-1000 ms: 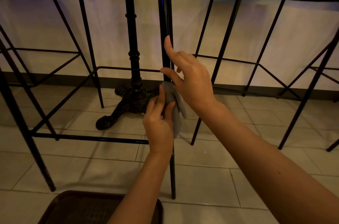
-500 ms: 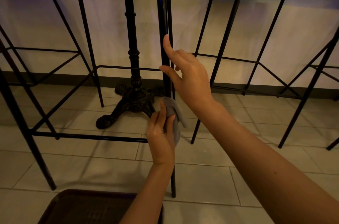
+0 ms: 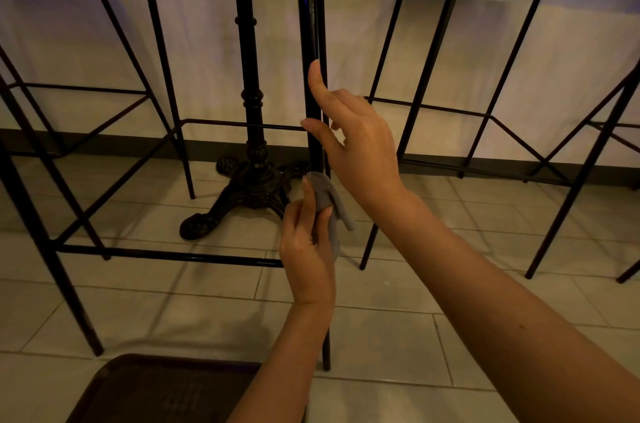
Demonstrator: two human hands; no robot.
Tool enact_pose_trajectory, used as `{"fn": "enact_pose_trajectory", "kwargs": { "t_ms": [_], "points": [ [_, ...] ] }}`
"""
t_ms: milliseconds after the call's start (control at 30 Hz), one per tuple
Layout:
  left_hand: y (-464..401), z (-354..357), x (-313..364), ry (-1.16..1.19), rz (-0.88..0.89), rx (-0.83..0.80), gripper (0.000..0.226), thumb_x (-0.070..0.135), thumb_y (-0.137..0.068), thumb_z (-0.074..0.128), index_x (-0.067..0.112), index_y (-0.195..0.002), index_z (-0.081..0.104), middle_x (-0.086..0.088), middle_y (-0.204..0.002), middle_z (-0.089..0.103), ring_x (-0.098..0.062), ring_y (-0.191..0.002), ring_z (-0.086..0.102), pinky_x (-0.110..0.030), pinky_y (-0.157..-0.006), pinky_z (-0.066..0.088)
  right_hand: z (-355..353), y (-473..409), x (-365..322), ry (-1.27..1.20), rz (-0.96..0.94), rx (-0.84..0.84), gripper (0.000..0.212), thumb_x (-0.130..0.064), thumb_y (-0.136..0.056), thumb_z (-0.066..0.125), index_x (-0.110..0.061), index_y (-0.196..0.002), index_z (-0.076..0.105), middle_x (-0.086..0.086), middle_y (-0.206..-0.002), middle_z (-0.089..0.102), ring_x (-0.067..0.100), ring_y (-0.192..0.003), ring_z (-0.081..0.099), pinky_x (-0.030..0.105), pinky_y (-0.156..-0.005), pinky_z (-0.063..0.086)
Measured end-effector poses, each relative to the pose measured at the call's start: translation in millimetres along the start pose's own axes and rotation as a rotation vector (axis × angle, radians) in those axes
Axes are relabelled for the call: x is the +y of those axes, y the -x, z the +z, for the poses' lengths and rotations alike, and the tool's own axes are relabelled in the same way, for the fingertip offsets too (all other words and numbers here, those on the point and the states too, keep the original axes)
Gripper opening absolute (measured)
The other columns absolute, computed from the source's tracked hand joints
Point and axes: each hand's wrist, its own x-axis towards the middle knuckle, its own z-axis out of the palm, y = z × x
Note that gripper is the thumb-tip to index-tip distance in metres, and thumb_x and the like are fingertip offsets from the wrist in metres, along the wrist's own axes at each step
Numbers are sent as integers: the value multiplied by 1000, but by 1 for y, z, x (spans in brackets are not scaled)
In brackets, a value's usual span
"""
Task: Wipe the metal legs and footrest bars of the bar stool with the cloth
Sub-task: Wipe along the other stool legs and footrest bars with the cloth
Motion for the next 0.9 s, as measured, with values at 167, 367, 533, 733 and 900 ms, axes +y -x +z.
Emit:
{"fn": "enact_pose_trajectory", "kwargs": {
  "t_ms": [167,367,533,733,900],
  "points": [
    [13,-3,-11,-84,-59,2,36,24,-89,53,20,-125,53,-10,-112,57,-8,-105,55,-25,-95,45,0,0,1,9,-5,0,54,-18,-87,60,-6,-137,40,4,-82,60,18,-68,50,37,-55,50],
    [10,-4,-5,-36,-106,59,29,16,-90,52,43,-93,61,16,-94,58,6,-92,55,-16,-86,41,-1,0,-1,9,12,5,54,-16,-87,60,-7,-136,40,2,-82,60,17,-68,50,36,-56,49],
    [0,-1,5,-41,-114,26,32,16,-92,51,49,-91,52,28,-86,52,17,-87,50,-7,-80,41,-2,0,-3,31,31,-13,55,-19,-87,61,-9,-137,40,1,-83,60,15,-69,48,34,-57,49],
    [12,-6,-7,-148,-74,-61,31,19,-93,50,17,-123,54,2,-117,57,-7,-104,50,-1,-83,35,-9,2,-2,60,20,-100,67,-20,-83,66,-12,-141,34,2,-92,61,19,-74,50,37,-60,50],
    [14,-6,-5,-59,-167,-62,29,14,-90,54,17,-119,56,1,-108,57,0,-97,53,-16,-91,43,-9,5,-4,76,34,-121,71,-22,-81,68,-12,-142,32,3,-94,61,18,-75,51,36,-60,51]
  ]
}}
